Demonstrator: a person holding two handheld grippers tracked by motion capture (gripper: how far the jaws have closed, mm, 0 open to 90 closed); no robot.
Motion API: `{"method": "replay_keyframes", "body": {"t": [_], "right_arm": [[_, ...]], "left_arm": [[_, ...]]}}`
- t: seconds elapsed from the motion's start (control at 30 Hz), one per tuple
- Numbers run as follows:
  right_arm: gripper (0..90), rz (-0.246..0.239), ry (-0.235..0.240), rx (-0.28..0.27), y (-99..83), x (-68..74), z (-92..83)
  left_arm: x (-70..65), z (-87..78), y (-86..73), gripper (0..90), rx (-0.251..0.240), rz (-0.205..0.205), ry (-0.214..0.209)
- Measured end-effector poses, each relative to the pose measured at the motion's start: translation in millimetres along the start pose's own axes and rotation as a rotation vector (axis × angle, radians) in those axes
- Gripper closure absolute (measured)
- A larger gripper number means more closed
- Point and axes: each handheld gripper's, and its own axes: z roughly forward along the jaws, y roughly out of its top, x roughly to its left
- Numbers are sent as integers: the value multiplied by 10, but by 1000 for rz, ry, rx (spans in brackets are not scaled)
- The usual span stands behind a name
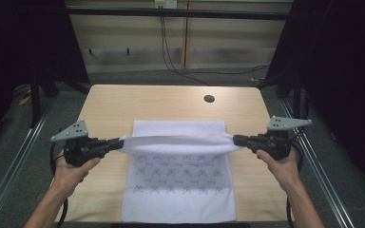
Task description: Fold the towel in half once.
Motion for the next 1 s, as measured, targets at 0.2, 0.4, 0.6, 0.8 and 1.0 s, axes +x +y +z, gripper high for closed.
{"method": "replay_keyframes", "body": {"t": [0.2, 0.4, 0.6, 0.8, 1.0], "right_arm": [[873, 1, 12, 49, -344, 206, -63], [863, 32, 118, 194, -869, 359, 51], [800, 51, 159, 397, -1315, 426, 279], [716, 43, 232, 402, -1337, 516, 168], [678, 46, 228, 339, -1316, 545, 32]], "left_arm": [[-191, -15, -361, 870, 46, -7, -33], [-291, 98, -831, 853, 200, 2, -92], [-460, 213, -1073, 762, 315, 39, -146], [-503, 171, -1158, 705, 353, 47, -202], [-499, -4, -1144, 649, 294, 38, -187]]}}
